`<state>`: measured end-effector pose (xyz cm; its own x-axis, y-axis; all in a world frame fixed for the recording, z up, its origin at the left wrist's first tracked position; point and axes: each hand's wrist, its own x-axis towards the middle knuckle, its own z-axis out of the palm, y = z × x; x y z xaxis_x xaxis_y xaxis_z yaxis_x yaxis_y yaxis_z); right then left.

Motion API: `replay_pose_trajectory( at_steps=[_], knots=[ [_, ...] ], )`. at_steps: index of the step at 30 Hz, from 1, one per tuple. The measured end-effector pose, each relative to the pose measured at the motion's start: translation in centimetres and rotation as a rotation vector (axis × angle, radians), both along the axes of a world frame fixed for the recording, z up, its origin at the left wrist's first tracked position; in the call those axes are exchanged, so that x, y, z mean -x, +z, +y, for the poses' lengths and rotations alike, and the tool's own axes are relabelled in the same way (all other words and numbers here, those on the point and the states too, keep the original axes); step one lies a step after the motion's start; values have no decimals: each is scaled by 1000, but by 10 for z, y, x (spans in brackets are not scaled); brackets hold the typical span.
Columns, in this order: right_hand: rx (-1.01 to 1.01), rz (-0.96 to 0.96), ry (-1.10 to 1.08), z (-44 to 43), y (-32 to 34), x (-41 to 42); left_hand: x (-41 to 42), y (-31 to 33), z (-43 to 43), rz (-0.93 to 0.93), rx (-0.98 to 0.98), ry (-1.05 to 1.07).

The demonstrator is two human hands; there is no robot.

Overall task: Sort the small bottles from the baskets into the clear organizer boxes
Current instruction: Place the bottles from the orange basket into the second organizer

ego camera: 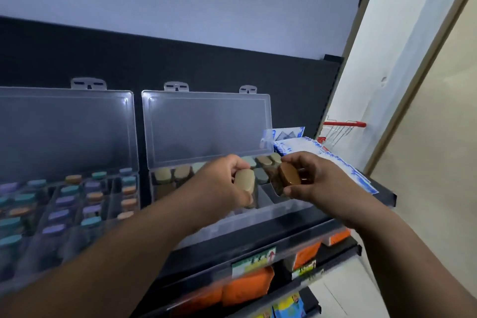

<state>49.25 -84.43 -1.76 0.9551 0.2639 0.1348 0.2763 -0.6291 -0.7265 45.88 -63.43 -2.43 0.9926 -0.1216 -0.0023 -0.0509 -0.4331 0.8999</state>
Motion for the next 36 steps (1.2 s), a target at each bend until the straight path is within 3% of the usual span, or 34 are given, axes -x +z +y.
replay_pose_trajectory(
  at_steps=[8,13,27,36],
  knots=[
    [110,3,179,-33,-15,-56,-35,-17,-50,-121,-297,142],
    [173,-11,249,-30,-30,-75,-44,-24,-59,-69,-455,183],
    [545,-16,341,-14,-31,-88,-44,-34,-67,-16,-618,225],
    [472,-3,359,-16,-33,-90,-39,-36,-65,-59,-620,236]
  ],
)
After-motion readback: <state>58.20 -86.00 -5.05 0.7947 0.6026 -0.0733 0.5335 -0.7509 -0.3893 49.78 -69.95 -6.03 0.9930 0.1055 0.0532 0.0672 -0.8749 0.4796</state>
